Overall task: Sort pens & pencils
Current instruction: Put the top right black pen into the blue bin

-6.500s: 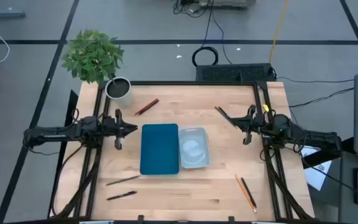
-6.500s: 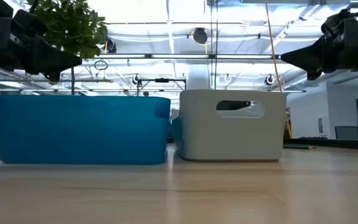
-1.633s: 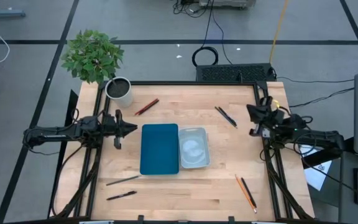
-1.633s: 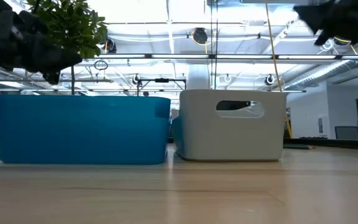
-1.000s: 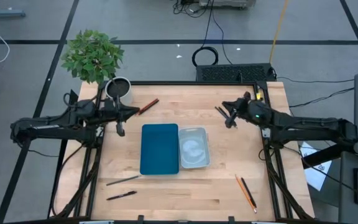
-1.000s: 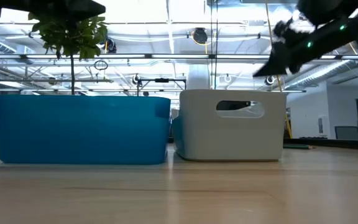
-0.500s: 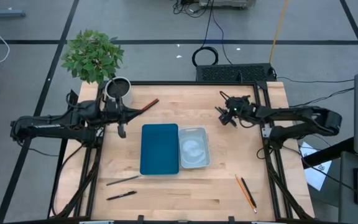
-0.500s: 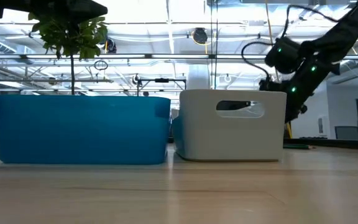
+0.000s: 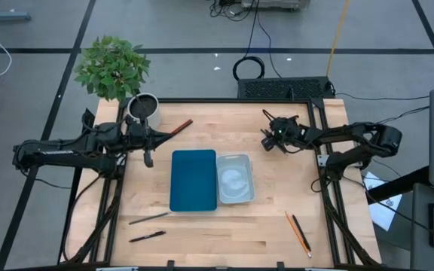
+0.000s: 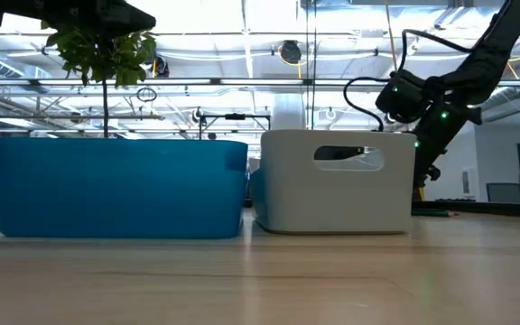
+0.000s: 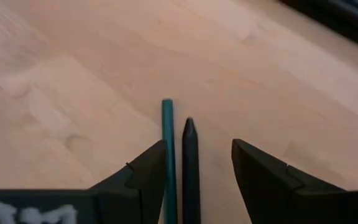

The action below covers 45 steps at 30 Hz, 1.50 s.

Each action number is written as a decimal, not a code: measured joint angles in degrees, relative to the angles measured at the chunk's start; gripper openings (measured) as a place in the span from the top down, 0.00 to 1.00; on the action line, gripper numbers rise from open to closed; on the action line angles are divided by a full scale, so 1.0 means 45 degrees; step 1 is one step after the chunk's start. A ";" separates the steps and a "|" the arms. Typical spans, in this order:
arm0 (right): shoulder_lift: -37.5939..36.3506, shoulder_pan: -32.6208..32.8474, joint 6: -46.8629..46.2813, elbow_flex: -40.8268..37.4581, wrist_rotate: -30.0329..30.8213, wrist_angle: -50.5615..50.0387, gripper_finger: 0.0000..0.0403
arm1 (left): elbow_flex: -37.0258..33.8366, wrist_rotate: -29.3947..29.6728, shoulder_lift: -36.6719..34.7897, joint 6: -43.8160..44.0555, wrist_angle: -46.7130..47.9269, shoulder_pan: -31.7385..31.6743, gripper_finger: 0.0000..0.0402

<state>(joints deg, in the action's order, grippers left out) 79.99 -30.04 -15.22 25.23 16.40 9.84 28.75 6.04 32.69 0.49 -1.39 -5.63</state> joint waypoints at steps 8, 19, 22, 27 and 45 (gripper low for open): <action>0.0790 0.0000 -0.0031 0.0024 0.0341 0.0035 0.58 | 0.0000 0.0010 0.0000 0.0000 0.0000 0.0000 0.99; -0.0248 0.0050 0.0102 -0.0034 0.0249 -0.0140 0.58 | -0.0005 0.0015 0.0000 0.0032 0.0454 -0.0005 0.98; -0.0893 0.0093 0.0242 -0.0029 -0.0273 -0.0110 0.58 | -0.0005 0.0015 0.0000 0.0218 0.0467 0.0000 0.98; -0.1743 0.0146 0.0244 -0.0010 -0.0303 -0.0365 0.58 | -0.0005 0.0015 0.0000 0.0329 0.0485 -0.0005 0.99; -0.1098 -0.0147 0.0125 -0.0967 0.0624 0.0053 0.58 | -0.0005 0.0141 -0.0002 0.0389 0.0563 0.0008 0.99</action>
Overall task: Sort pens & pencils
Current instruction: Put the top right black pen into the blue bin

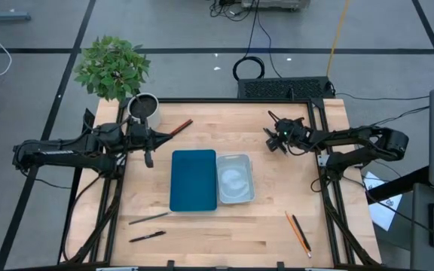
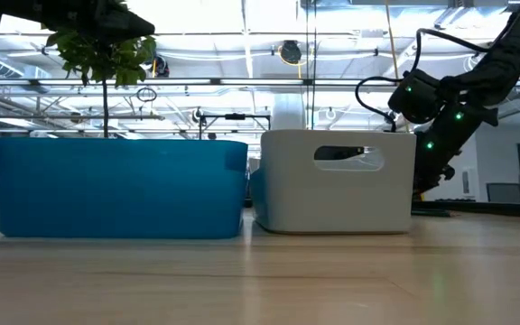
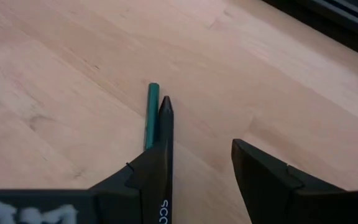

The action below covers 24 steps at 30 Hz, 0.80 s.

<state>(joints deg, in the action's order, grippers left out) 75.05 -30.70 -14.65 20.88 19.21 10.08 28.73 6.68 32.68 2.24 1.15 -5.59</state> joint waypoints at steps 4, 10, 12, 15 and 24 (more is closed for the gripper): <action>0.0000 0.0025 -0.0107 0.0000 -0.0410 -0.0018 0.58 | 0.0000 -0.0001 0.0002 -0.0005 0.0007 0.0001 0.99; 0.0000 0.0006 -0.0112 0.0000 -0.0258 -0.0387 0.58 | 0.0000 -0.0004 0.0002 -0.0005 0.0068 0.0001 0.99; 0.0000 0.0006 -0.0114 -0.0005 -0.0250 -0.0391 0.58 | 0.0000 -0.0001 0.0002 -0.0007 0.0071 0.0001 0.99; 0.0000 0.0006 -0.0112 -0.0005 -0.0252 -0.0547 0.58 | 0.0000 -0.0005 0.0002 -0.0006 0.0073 0.0000 0.99; -0.0015 0.0006 0.0036 0.0015 -0.0371 -0.1484 0.59 | 0.0000 -0.0005 0.0001 -0.0015 0.0092 0.0001 0.99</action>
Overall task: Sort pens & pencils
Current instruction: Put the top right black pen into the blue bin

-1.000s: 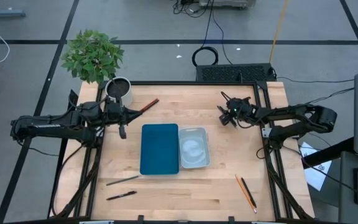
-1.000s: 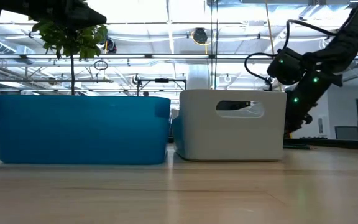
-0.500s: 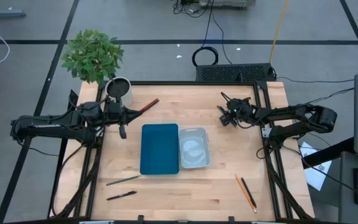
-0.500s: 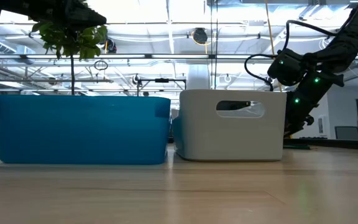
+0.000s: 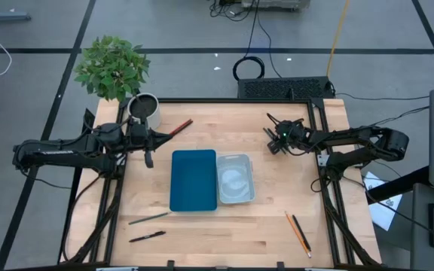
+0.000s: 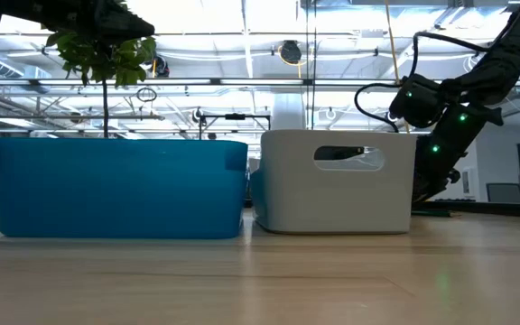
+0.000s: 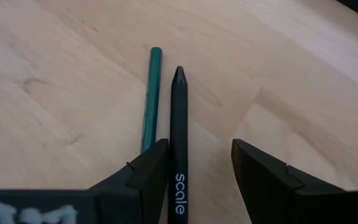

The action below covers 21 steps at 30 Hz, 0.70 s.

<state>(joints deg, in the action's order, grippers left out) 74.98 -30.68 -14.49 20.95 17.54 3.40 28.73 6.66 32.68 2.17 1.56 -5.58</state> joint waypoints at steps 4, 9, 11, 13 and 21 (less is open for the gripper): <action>0.0000 -0.0005 0.0101 0.0010 -0.0579 -0.0107 0.68 | 0.0000 0.0000 0.0001 0.0000 0.0000 -0.0002 0.99; -0.0010 -0.0005 0.0459 -0.0047 -0.0894 -0.0292 0.94 | 0.0000 -0.0002 -0.0004 0.0000 0.0000 0.0000 0.98; -0.0010 -0.0005 0.0668 -0.0112 -0.0907 -0.0293 0.96 | 0.0000 -0.0001 0.0001 0.0000 0.0005 0.0000 0.99; -0.0010 -0.0005 0.0699 -0.0178 -0.0915 -0.0298 0.95 | 0.0000 -0.0005 -0.0001 0.0000 0.0000 0.0000 0.99; -0.0079 0.0000 0.0787 -0.0206 -0.0928 -0.0379 0.96 | 0.0000 -0.0005 0.0001 0.0000 0.0003 -0.0002 0.94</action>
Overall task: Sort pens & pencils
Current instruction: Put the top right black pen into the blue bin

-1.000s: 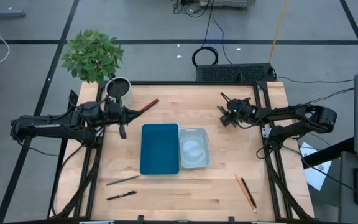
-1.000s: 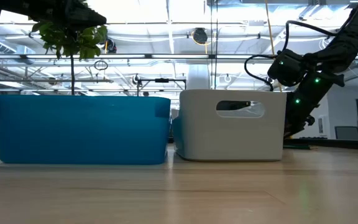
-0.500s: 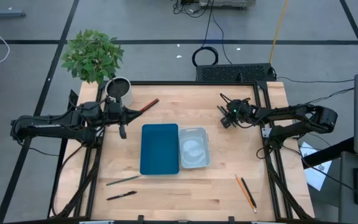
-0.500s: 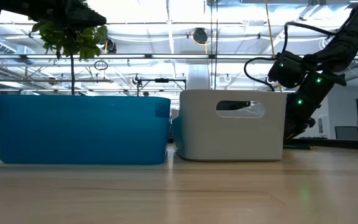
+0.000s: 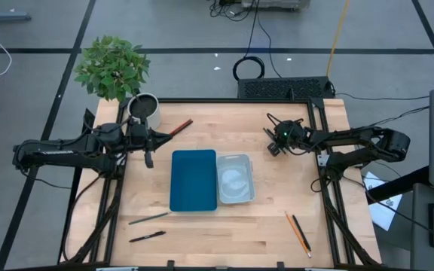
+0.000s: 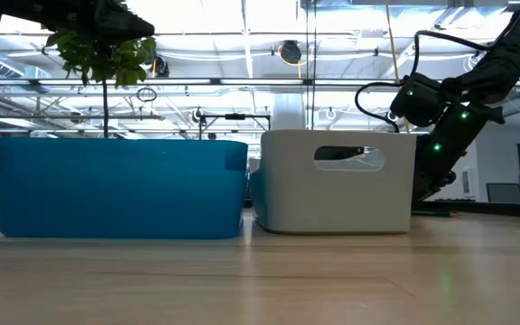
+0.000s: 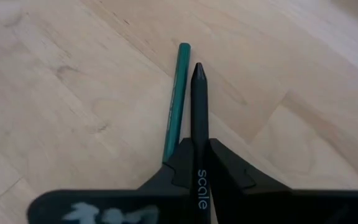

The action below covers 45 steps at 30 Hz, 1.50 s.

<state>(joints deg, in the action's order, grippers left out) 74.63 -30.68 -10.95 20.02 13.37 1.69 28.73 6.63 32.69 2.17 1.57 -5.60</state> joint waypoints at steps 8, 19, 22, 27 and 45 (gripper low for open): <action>-0.1561 0.0017 0.0351 -0.0105 0.0203 -0.0436 0.96 | 0.0000 0.0000 -0.0005 0.0000 0.0087 0.0000 0.98; -0.3321 0.1192 0.1405 -0.0061 -0.0097 0.1834 0.96 | -0.0005 0.0492 0.0000 0.0015 0.0784 -0.0002 0.93; -0.3196 0.1699 0.1636 -0.0098 -0.1038 0.3632 0.96 | -0.0005 0.0588 0.0182 -0.0074 0.0741 -0.0002 0.91; -0.2348 0.2377 0.1870 -0.0848 -0.3296 0.8863 0.96 | -0.0218 0.0618 0.1502 -0.0368 -0.1205 -0.0096 0.91; 0.1492 0.3732 0.1573 0.1715 -0.5753 1.6191 0.96 | -0.1336 -0.2476 0.7980 -0.1066 -1.2607 -0.0974 0.99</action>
<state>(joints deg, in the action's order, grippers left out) 81.34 -13.88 -3.87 27.74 -12.52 74.55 22.72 -4.51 68.60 -2.62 -55.16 -9.98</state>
